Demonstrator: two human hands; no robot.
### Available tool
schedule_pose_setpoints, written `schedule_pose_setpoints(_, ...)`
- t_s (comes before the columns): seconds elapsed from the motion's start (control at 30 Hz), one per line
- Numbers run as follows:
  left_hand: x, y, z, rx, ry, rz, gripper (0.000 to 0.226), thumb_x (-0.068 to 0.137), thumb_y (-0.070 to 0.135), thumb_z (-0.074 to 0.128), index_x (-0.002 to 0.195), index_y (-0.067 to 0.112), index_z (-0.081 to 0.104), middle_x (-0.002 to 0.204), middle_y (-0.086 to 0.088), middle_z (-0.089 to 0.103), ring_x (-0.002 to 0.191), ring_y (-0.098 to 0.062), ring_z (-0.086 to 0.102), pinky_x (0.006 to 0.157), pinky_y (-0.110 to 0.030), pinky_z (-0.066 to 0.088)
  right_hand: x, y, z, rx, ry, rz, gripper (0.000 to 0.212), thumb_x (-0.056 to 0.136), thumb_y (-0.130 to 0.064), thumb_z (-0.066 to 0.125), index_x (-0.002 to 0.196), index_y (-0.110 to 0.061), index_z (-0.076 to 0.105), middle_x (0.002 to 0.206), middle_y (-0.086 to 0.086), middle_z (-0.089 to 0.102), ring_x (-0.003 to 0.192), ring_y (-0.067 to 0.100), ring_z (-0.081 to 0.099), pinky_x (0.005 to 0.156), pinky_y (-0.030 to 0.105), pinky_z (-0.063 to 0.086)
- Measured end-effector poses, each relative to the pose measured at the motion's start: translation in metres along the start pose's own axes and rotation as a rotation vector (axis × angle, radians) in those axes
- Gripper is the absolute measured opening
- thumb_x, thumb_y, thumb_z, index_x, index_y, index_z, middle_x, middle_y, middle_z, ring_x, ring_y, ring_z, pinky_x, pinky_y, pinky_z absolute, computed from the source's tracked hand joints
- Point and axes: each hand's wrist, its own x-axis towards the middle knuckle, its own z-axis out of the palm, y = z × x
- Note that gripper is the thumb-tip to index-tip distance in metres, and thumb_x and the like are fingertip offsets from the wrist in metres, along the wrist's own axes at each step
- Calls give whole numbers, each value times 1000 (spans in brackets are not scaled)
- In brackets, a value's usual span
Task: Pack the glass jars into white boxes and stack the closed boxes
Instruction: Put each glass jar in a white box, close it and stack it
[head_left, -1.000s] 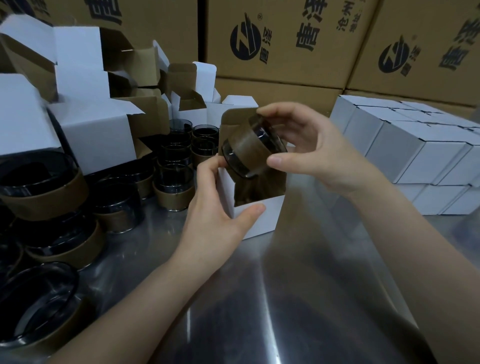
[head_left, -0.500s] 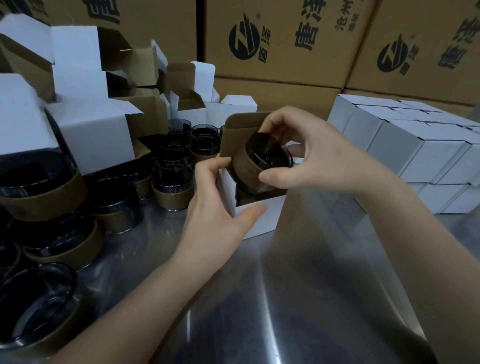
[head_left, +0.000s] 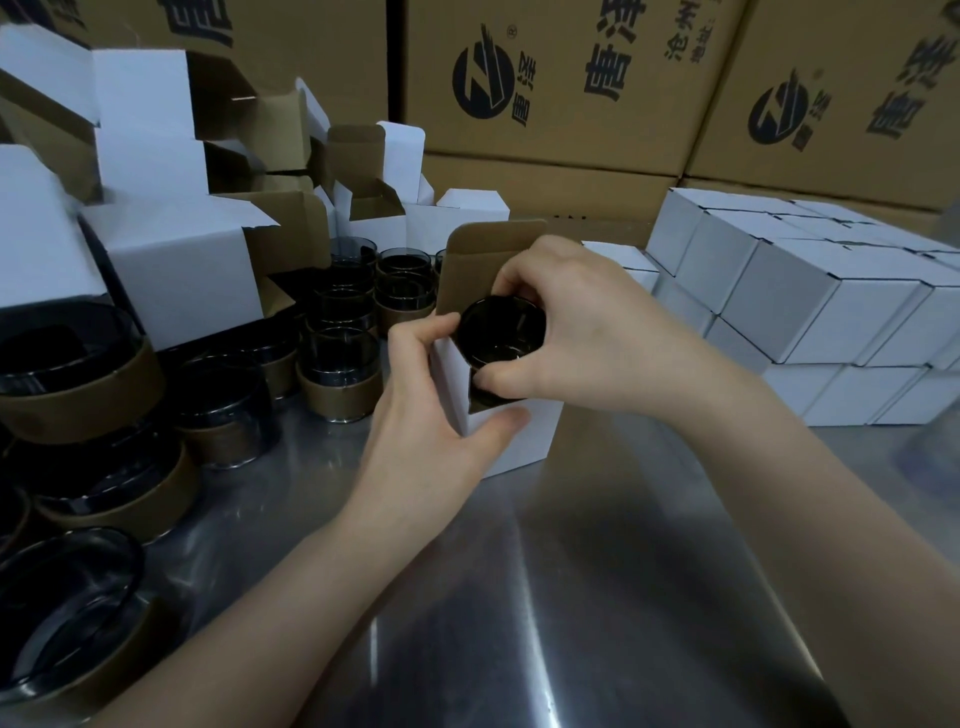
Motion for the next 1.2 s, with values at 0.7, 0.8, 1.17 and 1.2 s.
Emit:
schedule_pose_setpoints(0.7, 2, -10, 0, 40, -6, 60, 78, 72, 28, 84, 123, 48, 28, 122, 39, 36, 117, 22, 37, 85, 5, 32, 4, -24, 7, -215, -126, 167, 30, 67, -33, 76, 78, -11, 58, 102, 3, 24, 99, 23, 27, 76, 29, 31)
schedule_pose_setpoints(0.8, 2, -11, 0, 42, -2, 57, 77, 72, 27, 84, 123, 47, 29, 123, 40, 35, 121, 19, 36, 87, 4, 31, 6, -24, 8, -273, -126, 222, 37, 66, -41, 79, 89, -16, 62, 103, 3, 22, 99, 23, 22, 81, 32, 29)
schedule_pose_setpoints(1.17, 1, -6, -1, 63, -17, 33, 76, 73, 30, 81, 123, 49, 28, 119, 44, 32, 116, 24, 32, 90, -4, 28, 16, -14, 12, -157, -372, 349, 46, 71, -47, 77, 102, -17, 60, 108, 4, 29, 108, 23, 29, 77, 32, 34)
schedule_pose_setpoints(1.2, 1, -5, -2, 64, -19, 30, 76, 73, 30, 81, 123, 49, 28, 119, 45, 32, 115, 24, 32, 90, -4, 28, 16, -13, 12, -153, -377, 348, 46, 72, -47, 77, 102, -17, 59, 108, 4, 29, 106, 23, 29, 76, 32, 35)
